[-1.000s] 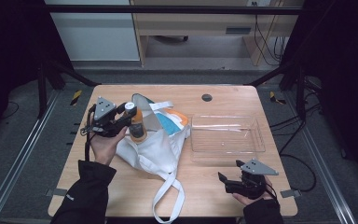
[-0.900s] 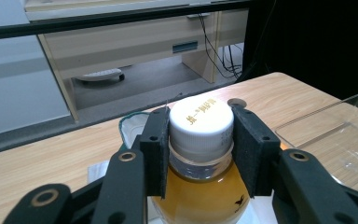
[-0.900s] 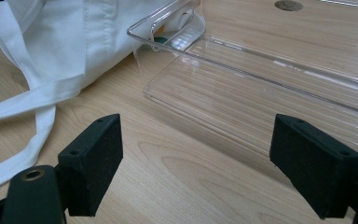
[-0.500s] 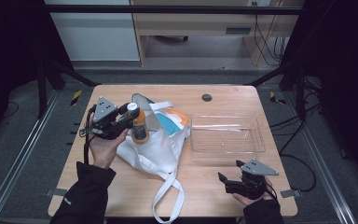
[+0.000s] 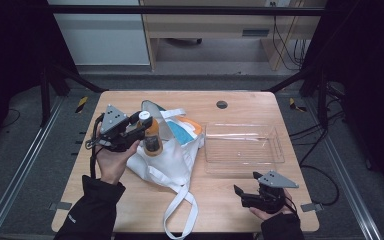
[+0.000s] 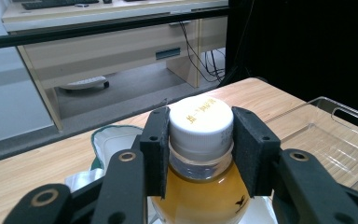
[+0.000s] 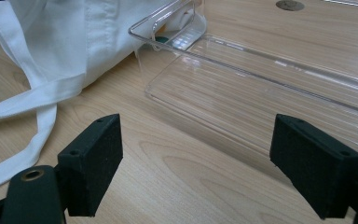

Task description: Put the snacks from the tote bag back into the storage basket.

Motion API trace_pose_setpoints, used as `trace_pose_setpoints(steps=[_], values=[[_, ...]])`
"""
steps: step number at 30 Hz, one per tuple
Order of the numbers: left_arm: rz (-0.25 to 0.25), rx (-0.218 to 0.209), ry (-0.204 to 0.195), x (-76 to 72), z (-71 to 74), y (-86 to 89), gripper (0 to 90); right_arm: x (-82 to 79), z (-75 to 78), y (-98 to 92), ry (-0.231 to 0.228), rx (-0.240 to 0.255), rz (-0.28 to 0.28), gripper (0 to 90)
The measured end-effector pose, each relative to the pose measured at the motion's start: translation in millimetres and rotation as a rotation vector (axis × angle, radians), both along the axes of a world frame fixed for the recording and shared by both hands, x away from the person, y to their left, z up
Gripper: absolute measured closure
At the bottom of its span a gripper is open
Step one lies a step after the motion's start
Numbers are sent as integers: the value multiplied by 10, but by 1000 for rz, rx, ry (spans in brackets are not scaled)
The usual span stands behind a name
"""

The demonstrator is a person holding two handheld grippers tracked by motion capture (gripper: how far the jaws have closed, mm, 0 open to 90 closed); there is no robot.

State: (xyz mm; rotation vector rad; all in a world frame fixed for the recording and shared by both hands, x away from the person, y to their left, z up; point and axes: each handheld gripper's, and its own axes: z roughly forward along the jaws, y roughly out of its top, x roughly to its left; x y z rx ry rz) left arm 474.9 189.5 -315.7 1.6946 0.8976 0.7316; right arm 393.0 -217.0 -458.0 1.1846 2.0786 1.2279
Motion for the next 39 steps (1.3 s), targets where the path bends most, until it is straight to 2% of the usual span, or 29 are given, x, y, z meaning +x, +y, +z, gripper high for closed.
trace_pose_setpoints(steps=[18, 28, 29, 30, 33, 38, 39], values=[[-56, -3, -17, -186, 107, -185, 587, 5, -9, 3, 2, -10, -5, 169], [-81, -12, -28, -201, 185, -316, 587, 4, -9, 8, 3, -7, -2, 168], [-82, -3, -38, -196, 197, -327, 587, 4, -9, 8, 3, -7, -2, 168], [-85, -7, -28, -199, 206, -347, 587, 4, -9, 7, 3, -7, -2, 168], [-92, -7, -38, -192, 239, -389, 587, 6, -12, 10, 6, -8, -1, 168], [-112, -11, -30, -188, 287, -497, 587, 7, -13, 11, 5, -9, -1, 168], [-111, -8, -43, -181, 298, -516, 587, 6, -13, 11, 6, -8, -1, 167]])
